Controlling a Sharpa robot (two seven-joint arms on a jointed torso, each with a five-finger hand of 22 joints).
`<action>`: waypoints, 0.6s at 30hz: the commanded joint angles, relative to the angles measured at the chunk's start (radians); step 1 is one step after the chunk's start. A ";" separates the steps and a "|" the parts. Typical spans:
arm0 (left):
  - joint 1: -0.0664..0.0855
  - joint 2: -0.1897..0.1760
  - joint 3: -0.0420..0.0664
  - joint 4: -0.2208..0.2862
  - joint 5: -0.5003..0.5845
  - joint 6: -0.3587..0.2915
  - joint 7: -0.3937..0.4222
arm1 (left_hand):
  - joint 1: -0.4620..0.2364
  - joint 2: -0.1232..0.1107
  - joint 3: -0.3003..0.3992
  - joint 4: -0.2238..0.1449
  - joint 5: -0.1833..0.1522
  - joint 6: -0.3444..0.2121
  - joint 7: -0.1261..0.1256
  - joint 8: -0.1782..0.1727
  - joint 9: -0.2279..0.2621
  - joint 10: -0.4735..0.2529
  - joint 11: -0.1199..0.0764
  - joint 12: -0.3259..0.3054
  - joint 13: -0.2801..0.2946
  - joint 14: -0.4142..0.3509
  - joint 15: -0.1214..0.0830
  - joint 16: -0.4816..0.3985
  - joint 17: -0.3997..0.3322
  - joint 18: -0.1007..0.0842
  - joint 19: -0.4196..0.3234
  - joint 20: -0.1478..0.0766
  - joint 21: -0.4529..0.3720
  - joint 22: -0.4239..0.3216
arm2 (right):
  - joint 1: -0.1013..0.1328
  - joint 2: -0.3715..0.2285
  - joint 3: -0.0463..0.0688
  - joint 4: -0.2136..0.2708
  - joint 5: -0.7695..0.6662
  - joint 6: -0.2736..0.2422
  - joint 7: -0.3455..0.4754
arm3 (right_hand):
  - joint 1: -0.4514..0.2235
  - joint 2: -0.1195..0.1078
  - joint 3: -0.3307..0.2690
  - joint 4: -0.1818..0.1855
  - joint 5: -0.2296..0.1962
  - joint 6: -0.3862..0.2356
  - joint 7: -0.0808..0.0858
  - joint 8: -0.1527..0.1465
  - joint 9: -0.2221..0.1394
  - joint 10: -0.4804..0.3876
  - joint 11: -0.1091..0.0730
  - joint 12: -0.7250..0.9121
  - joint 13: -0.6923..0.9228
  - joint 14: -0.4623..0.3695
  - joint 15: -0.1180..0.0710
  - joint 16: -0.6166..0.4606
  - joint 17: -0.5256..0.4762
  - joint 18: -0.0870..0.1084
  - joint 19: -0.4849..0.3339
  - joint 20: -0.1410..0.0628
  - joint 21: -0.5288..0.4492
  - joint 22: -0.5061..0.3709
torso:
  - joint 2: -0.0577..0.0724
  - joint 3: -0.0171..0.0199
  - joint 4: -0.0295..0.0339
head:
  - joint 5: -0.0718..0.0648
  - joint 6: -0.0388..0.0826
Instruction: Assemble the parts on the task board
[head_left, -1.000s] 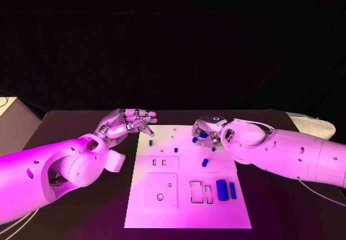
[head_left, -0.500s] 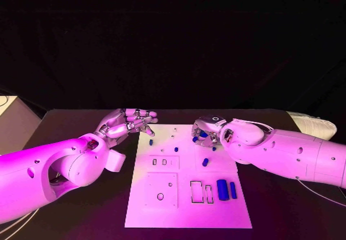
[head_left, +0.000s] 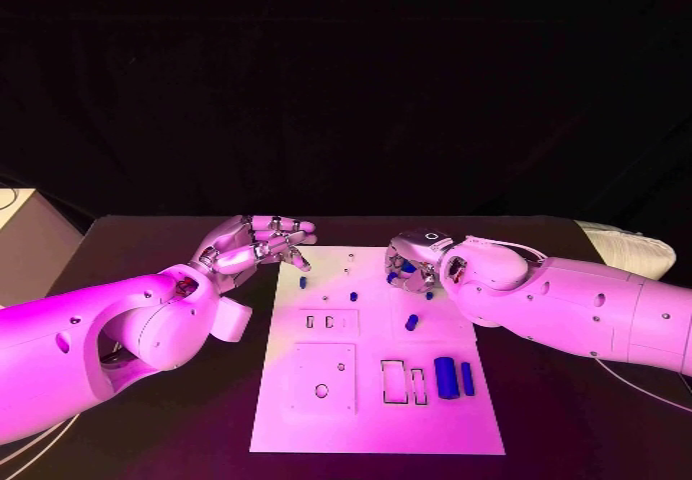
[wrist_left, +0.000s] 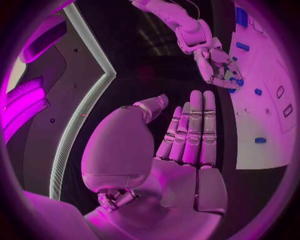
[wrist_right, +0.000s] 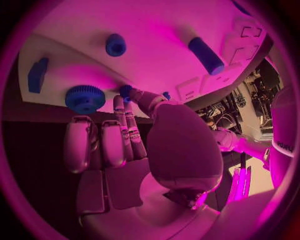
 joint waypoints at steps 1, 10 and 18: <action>0.002 0.000 0.000 0.003 -0.002 0.023 0.004 | -0.008 0.006 0.002 -0.006 -0.005 -0.001 0.012 0.001 -0.001 -0.001 0.001 -0.004 0.001 -0.006 -0.001 0.004 0.001 0.001 -0.006 -0.001 0.004 0.001 | -0.001 0.000 0.000 0.005 -0.014 -0.028 -0.012 | -0.001 0.018 0.013 -0.002 0.004 0.018 -0.008 0.019 0.014 0.024 -0.009 0.008 0.004 0.034 -0.013 0.006 0.001 -0.019 0.008 -0.004 0.008 0.011 | 0.001 -0.0005 0.0000 | 0.000 -0.001; 0.002 -0.001 0.000 0.002 -0.002 0.025 0.004 | -0.005 0.008 0.004 -0.007 -0.005 -0.001 0.012 0.001 -0.002 -0.002 0.002 -0.004 0.001 -0.007 -0.001 0.005 0.001 0.002 -0.008 -0.001 0.006 0.003 | -0.003 -0.005 0.000 0.020 -0.026 -0.090 -0.047 | -0.001 0.023 0.019 -0.009 0.006 0.029 -0.016 0.039 0.031 0.046 -0.017 0.010 0.008 0.035 -0.021 0.013 0.007 -0.022 0.015 -0.009 0.022 0.032 | 0.002 -0.0011 0.0003 | -0.002 0.000; 0.002 -0.001 0.000 0.001 -0.002 0.028 0.004 | -0.005 0.008 0.004 -0.007 -0.005 -0.001 0.012 0.001 -0.002 -0.002 0.002 -0.004 0.001 -0.007 -0.001 0.005 0.001 0.002 -0.008 -0.001 0.006 0.003 | -0.003 -0.020 0.004 0.056 -0.046 -0.176 -0.091 | -0.003 0.022 0.021 -0.010 0.007 0.025 -0.015 0.042 0.036 0.047 -0.017 0.006 0.008 0.034 -0.022 0.012 0.003 -0.023 0.015 -0.011 0.023 0.034 | 0.001 -0.0017 0.0000 | -0.001 0.002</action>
